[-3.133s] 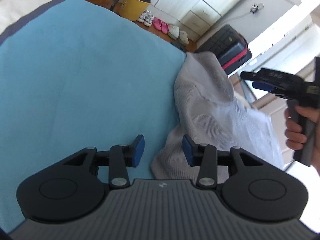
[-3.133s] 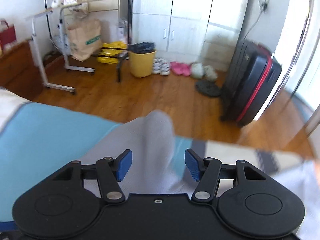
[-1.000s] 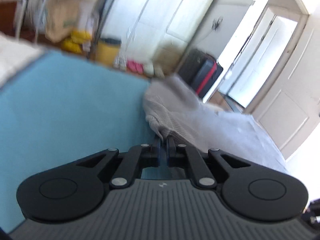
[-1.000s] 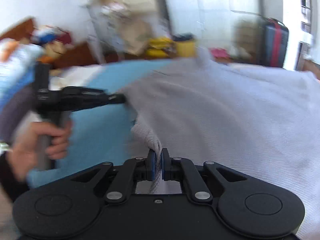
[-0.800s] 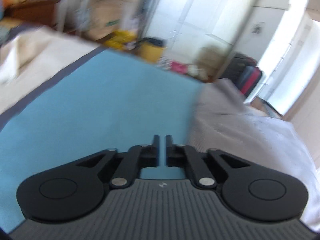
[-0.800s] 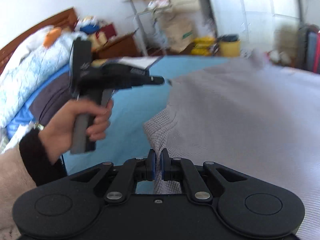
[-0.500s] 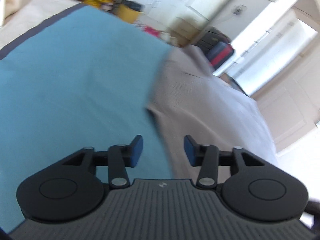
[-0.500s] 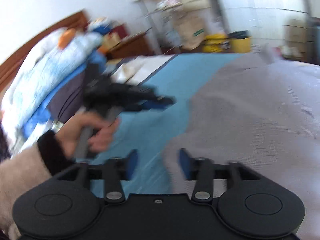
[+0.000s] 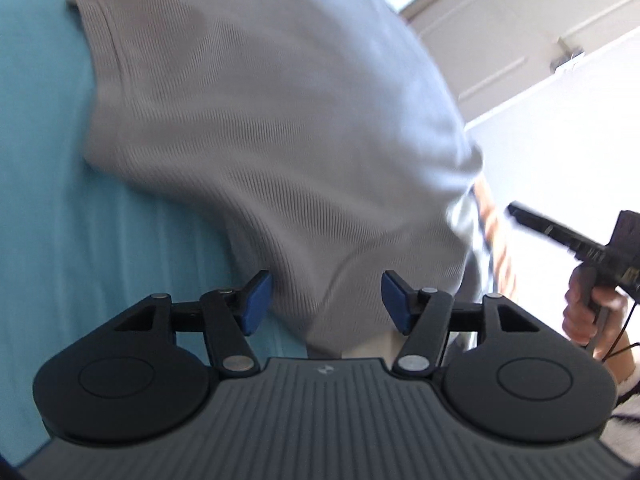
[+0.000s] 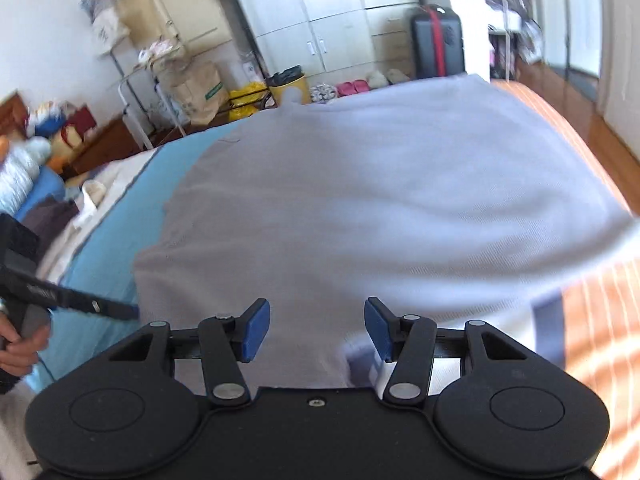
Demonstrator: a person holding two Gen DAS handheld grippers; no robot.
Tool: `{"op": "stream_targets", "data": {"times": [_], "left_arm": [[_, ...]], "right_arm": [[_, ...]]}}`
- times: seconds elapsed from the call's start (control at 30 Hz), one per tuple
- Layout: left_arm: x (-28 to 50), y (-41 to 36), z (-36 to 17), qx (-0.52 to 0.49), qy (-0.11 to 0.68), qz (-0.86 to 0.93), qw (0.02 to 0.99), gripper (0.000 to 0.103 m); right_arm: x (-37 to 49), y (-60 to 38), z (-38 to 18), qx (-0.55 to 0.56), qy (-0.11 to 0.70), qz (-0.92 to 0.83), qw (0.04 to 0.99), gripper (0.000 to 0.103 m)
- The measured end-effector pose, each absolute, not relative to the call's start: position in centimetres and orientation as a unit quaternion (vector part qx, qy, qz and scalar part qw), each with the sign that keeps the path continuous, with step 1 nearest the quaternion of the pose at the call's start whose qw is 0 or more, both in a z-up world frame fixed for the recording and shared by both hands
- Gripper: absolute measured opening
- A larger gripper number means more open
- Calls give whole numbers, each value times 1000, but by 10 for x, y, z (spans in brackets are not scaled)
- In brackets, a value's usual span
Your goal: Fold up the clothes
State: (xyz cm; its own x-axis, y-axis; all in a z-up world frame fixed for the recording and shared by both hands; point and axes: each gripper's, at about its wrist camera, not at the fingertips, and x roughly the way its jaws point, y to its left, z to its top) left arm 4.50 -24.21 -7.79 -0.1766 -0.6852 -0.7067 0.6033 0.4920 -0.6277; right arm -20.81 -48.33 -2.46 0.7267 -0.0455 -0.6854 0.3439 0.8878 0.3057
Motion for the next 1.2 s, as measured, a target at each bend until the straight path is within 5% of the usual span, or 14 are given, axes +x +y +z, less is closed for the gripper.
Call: {"op": "stream_targets", "data": {"times": [0.37, 0.63, 0.73, 0.8, 0.83, 0.87, 0.9, 1.2], "left_arm": [[16, -218, -94, -46, 608, -490, 622, 70], [-4, -227, -89, -21, 567, -494, 659, 77], [-12, -230, -87, -11, 551, -495, 672, 62], [-17, -232, -86, -5, 540, -495, 681, 20], [-20, -232, -84, 1, 533, -496, 686, 14], [-23, -231, -81, 9, 522, -499, 692, 13], [-26, -230, -78, 18, 510, -501, 699, 11], [-62, -220, -51, 33, 456, -514, 725, 2]], "right_arm": [[-249, -503, -91, 320, 299, -120, 891, 60], [-231, -492, -117, 334, 343, -65, 876, 65], [-224, -485, -124, 326, 362, -48, 872, 65], [-217, -474, -122, 290, 368, -23, 883, 62], [-215, -469, -119, 273, 366, -14, 890, 41], [-213, -465, -116, 255, 363, -5, 896, 18], [-212, -461, -113, 242, 359, 3, 902, 15], [-224, -456, -76, 273, 270, 81, 920, 10]]}}
